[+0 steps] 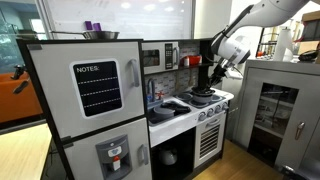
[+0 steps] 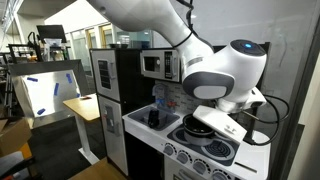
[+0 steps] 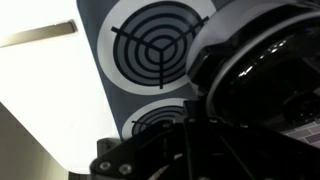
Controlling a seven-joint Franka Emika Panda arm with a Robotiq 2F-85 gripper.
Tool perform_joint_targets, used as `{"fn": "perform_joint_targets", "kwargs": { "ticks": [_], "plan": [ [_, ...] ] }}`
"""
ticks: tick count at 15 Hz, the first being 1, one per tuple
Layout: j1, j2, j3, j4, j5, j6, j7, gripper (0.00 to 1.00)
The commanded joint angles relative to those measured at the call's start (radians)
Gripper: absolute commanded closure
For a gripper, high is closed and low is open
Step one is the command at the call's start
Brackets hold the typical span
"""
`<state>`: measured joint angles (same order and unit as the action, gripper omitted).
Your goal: Push the grey pot to the left side of the stove
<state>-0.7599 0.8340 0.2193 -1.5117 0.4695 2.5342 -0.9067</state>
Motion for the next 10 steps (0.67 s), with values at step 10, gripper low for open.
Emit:
{"fn": "perform_joint_targets", "kwargs": {
  "ticks": [10],
  "plan": [
    [0.019, -0.053, -0.008, -0.080, -0.002, -0.051, -0.028, 1.00]
  ]
}}
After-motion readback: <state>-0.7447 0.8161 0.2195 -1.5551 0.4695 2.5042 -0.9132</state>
